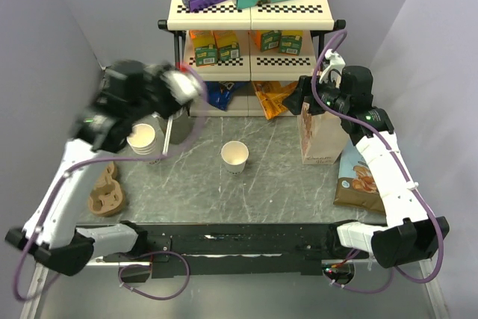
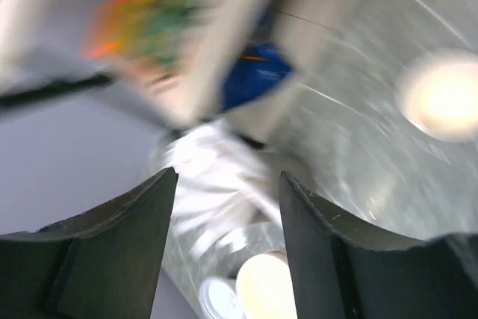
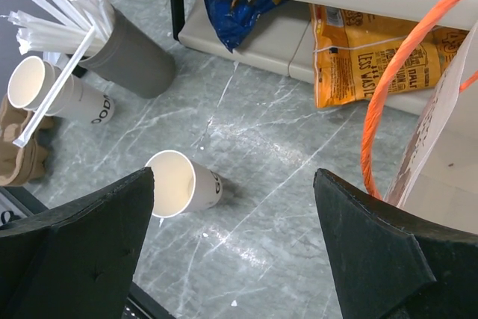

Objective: Pack the takeout coffee

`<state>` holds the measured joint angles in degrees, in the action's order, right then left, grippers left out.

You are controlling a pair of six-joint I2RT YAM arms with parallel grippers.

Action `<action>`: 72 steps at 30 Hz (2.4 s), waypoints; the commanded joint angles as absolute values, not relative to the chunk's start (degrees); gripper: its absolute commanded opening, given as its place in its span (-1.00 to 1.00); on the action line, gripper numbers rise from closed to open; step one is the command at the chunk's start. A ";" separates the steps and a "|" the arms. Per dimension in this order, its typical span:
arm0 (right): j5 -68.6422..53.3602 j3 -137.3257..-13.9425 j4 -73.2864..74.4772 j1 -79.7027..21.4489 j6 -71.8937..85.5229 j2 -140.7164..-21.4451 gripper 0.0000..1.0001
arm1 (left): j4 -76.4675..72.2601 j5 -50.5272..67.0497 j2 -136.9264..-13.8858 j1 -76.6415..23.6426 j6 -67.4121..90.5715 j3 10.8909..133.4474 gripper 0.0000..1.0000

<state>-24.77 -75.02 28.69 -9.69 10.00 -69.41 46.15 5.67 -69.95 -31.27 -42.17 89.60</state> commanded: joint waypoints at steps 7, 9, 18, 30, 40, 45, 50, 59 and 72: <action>-25.58 -81.38 29.27 -9.40 9.05 -71.63 0.86 | 45.26 3.34 -65.66 -0.19 -13.64 89.30 0.27; -25.93 -81.39 29.09 -9.40 9.31 -71.63 0.86 | 45.44 5.96 -66.61 8.21 -8.38 88.86 0.25; -26.11 -79.63 28.30 -9.40 9.67 -70.06 0.86 | 48.69 21.71 -83.13 24.87 -8.69 89.30 0.04; -24.26 -71.82 27.25 -9.23 9.05 -63.73 0.86 | 44.91 14.51 -93.33 19.34 -13.27 84.37 -0.06; -24.00 -69.61 27.25 -8.62 9.40 -62.32 0.86 | 44.39 7.13 -100.46 15.47 -12.92 87.54 -0.28; -24.35 -69.70 27.42 -8.35 9.76 -62.84 0.87 | 44.30 5.28 -103.18 14.68 -13.01 88.24 -0.30; -24.43 -70.31 27.42 -8.17 9.84 -63.54 0.87 | 43.16 3.96 -104.32 14.50 -13.45 87.71 -0.36; -25.05 -70.93 26.98 -8.17 10.46 -64.69 0.87 | 43.50 3.69 -106.08 14.15 -13.80 88.77 -0.43; -25.14 -71.02 26.63 -8.17 10.72 -65.48 0.87 | 43.24 2.99 -107.58 13.98 -14.33 89.56 -0.54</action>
<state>-24.75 -70.02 29.17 -8.58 10.04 -65.17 44.01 3.57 -107.28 14.22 -13.91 86.80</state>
